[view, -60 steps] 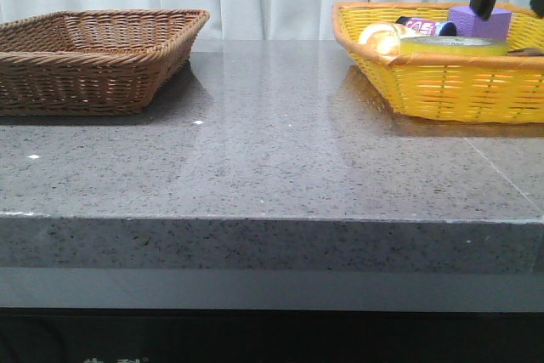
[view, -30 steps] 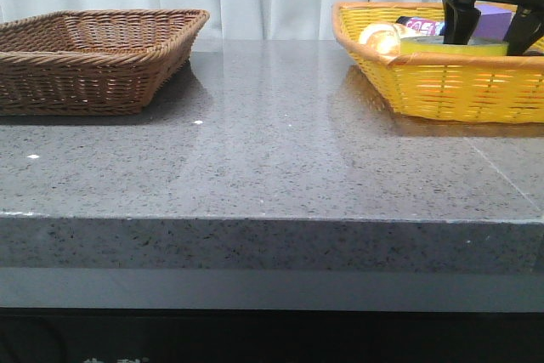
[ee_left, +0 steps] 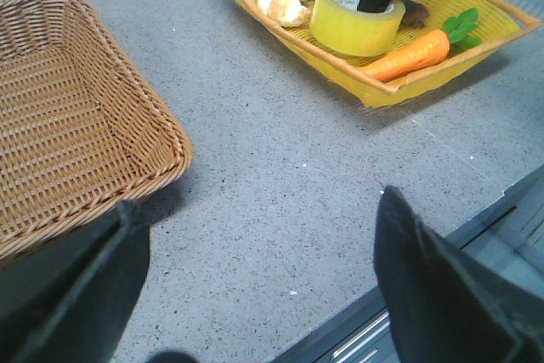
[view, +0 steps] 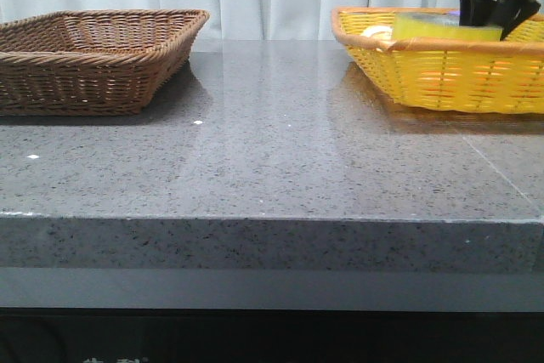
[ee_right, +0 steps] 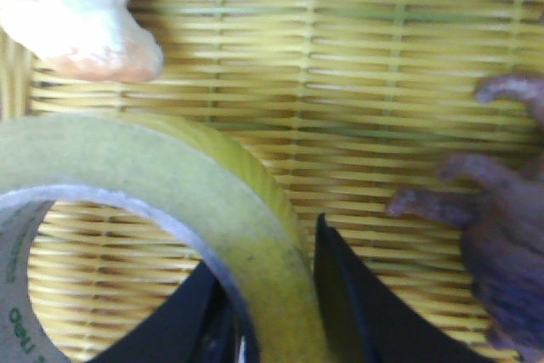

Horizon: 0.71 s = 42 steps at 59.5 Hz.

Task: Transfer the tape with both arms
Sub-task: 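Lower the right gripper into the yellow basket and grasp the tape roll, then lift the tape roll and set it on the table between baskets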

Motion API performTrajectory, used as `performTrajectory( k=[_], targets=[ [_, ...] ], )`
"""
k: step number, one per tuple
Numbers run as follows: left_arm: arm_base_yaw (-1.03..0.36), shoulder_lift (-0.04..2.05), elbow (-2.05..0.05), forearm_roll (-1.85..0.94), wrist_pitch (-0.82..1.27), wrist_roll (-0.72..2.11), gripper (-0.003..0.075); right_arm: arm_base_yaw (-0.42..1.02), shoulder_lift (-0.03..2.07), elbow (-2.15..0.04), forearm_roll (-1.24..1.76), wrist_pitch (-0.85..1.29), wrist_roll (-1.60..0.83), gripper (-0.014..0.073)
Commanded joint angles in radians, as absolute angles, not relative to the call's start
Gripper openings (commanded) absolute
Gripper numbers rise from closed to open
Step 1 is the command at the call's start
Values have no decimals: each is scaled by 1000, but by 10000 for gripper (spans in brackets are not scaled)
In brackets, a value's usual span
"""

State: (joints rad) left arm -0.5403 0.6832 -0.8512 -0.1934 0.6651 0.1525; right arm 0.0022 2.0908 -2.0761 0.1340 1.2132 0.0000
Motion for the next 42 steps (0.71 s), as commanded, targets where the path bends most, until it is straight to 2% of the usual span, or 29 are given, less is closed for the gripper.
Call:
performTrajectory(
  k=[1,20,42],
  targets=[
    [-548,688,-886,-211,582,151,542,0,1989,-2153,155,1222,-10,195],
    [-548,688,-886,-211,582,151,542,62,1854,-2164,179,1227,-28,195],
    [-548,688,-886,-211,582,151,542,356,1825,-2164,130,1234,-72,195]
  ],
)
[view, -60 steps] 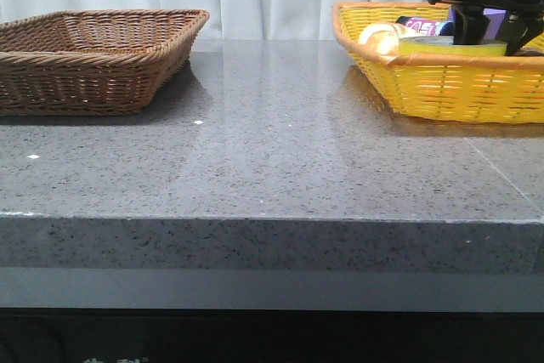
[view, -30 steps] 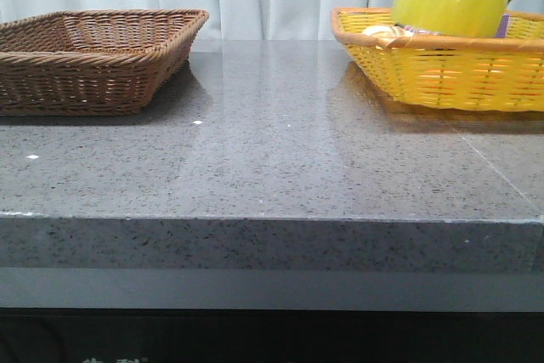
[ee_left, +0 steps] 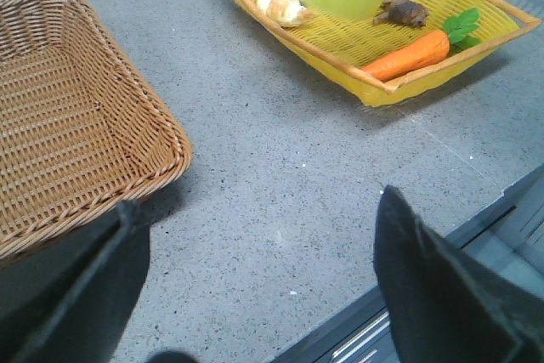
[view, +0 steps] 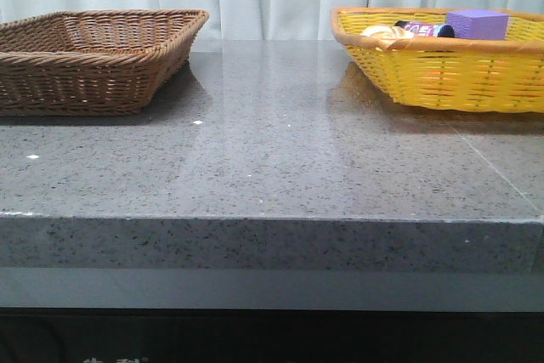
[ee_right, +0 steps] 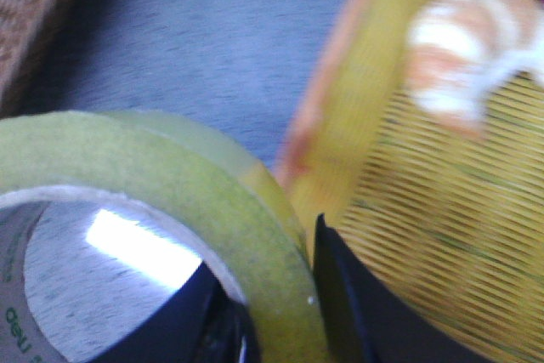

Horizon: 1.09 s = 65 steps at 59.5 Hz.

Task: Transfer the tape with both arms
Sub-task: 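Lift the tape roll and set it on the table between baskets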

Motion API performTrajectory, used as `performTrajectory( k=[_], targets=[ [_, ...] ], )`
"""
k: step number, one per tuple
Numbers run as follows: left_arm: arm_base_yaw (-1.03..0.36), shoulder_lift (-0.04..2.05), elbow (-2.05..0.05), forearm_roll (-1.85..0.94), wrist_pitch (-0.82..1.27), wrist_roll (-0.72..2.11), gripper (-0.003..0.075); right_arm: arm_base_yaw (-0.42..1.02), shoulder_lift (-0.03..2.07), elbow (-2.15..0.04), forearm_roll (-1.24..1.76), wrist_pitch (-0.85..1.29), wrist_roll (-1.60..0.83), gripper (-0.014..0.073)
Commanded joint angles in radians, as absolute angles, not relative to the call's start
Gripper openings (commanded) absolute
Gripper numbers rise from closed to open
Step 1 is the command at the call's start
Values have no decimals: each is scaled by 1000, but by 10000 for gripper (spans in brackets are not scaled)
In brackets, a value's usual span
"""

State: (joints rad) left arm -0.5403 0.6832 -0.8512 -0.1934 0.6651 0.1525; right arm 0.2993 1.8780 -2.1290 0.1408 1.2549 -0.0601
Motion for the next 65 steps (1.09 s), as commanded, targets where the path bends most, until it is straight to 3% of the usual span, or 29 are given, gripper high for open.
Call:
performTrajectory(
  k=[1,21,47,59,65],
  targets=[
    [-548,688,-886,-211,582,151,542,374,1827,-2164,121,1234,-72,195],
    [-548,688,-886,-211,582,151,542,543,1930,-2164,0,1257,-72,195],
    [-548,688,-886,-211,582,151,542,560,2068,-2164,-85,1265,-72,202],
    [-548,688,-886,-211,582,151,542,560,2077,-2171,-96,1264,-72,410],
    [-548,688,-886,-211,582,151,542,560,2058,-2186,-93,1269,-70,459]
  ],
)
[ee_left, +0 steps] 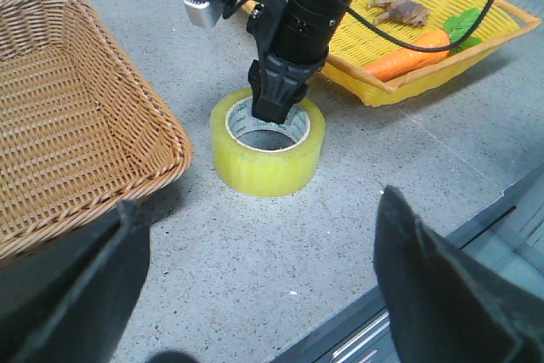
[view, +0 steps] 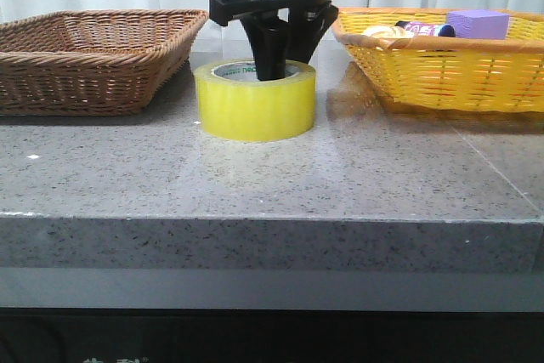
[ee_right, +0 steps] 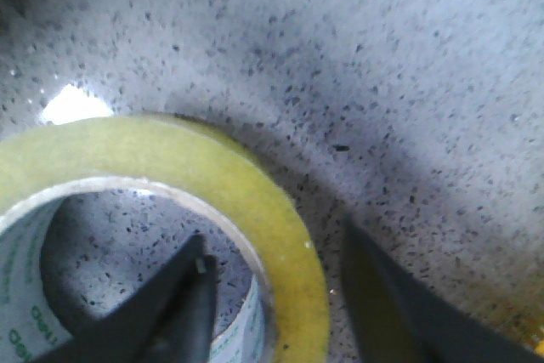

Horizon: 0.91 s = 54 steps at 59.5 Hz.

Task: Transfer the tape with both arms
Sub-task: 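Lift the tape roll and set it on the table between baskets, then open the right gripper and withdraw it from the tape roll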

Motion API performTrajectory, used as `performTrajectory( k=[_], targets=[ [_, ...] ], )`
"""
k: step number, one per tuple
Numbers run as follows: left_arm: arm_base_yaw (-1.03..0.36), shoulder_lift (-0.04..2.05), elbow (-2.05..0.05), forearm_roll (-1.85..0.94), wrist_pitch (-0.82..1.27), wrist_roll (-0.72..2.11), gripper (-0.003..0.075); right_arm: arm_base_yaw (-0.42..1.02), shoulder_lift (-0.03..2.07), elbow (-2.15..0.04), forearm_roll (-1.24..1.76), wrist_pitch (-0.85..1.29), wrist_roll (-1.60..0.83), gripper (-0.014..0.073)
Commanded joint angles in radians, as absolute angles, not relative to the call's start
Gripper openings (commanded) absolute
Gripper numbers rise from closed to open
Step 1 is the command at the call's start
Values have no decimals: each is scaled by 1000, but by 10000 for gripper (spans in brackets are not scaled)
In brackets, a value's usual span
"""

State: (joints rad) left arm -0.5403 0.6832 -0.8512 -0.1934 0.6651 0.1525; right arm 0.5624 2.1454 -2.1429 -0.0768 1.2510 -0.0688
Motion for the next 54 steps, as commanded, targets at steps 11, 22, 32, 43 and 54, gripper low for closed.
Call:
performTrajectory(
  k=[11,22,32,43,54],
  targets=[
    [-548,688,-886,-211,582,151,542,557,1955,-2207,-58,1257,-46,455],
    [-548,688,-886,-211,582,151,542,545,1817,-2114,45,1176,-44,455],
    [-548,688,-886,-211,582,151,542,545,1670,-1913,78,1028,-44,455],
    [-548,688,-886,-211,582,151,542,545,1479,-1626,118,811,-44,455],
    [-548,688,-886,-211,582,151,542,545,1298,-1375,145,664,-44,455]
  ],
)
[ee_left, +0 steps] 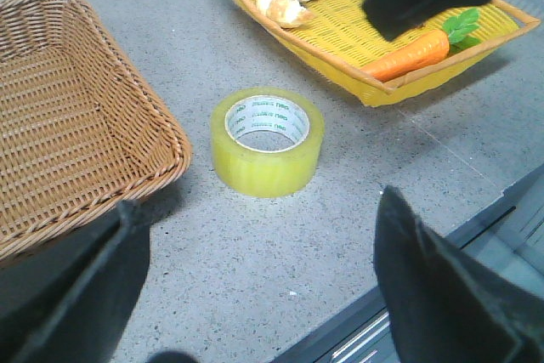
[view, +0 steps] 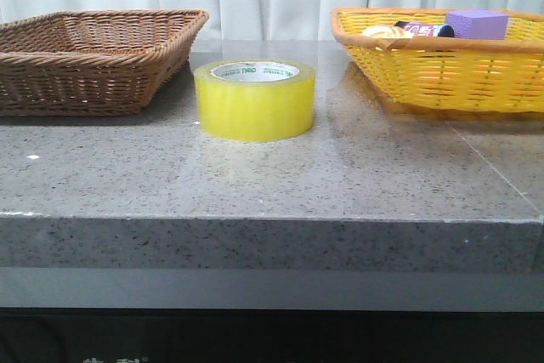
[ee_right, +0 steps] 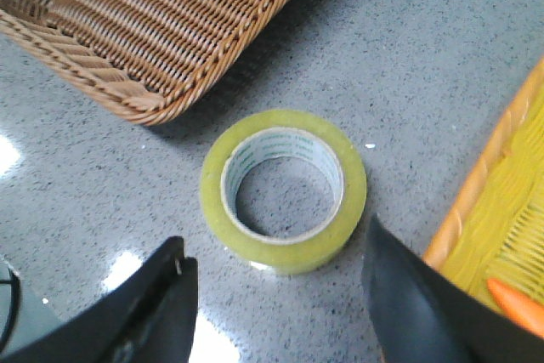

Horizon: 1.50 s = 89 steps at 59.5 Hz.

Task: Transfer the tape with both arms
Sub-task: 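Open the right gripper and withdraw it from the tape roll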

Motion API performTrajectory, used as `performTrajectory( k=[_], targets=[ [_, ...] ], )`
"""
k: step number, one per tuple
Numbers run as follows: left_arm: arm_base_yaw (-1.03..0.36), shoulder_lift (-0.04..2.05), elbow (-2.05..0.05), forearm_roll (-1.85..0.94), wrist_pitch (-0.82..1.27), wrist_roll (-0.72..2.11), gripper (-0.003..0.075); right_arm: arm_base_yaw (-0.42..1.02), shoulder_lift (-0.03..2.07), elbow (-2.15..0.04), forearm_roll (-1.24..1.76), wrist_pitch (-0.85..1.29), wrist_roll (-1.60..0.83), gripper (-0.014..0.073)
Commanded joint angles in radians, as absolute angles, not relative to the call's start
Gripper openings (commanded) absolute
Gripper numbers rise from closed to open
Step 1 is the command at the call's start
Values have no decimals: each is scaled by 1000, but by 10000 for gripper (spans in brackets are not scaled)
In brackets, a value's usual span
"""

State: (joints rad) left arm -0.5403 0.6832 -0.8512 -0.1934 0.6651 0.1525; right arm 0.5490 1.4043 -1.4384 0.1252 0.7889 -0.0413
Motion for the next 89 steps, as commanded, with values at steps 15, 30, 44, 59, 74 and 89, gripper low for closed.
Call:
performTrajectory(
  k=[15,30,44,59,74,89],
  targets=[
    [-548,688,-886,-211,582,151,542,518,1085,-1117,162,609,-18,455],
    [-548,688,-886,-211,554,151,542,518,917,-952,159,586,-18,455],
    [-548,721,-890,-211,553,151,542,518,806,-853,153,534,-18,455],
    [-548,896,-1028,-211,707,317,542,518,789,-851,153,534,-18,455],
    [-548,1118,-1192,-226,805,641,542,518,789,-851,153,534,-18,455],
    [-548,1333,-1367,-245,926,820,542,518,789,-851,153,534,-18,455]
  ],
)
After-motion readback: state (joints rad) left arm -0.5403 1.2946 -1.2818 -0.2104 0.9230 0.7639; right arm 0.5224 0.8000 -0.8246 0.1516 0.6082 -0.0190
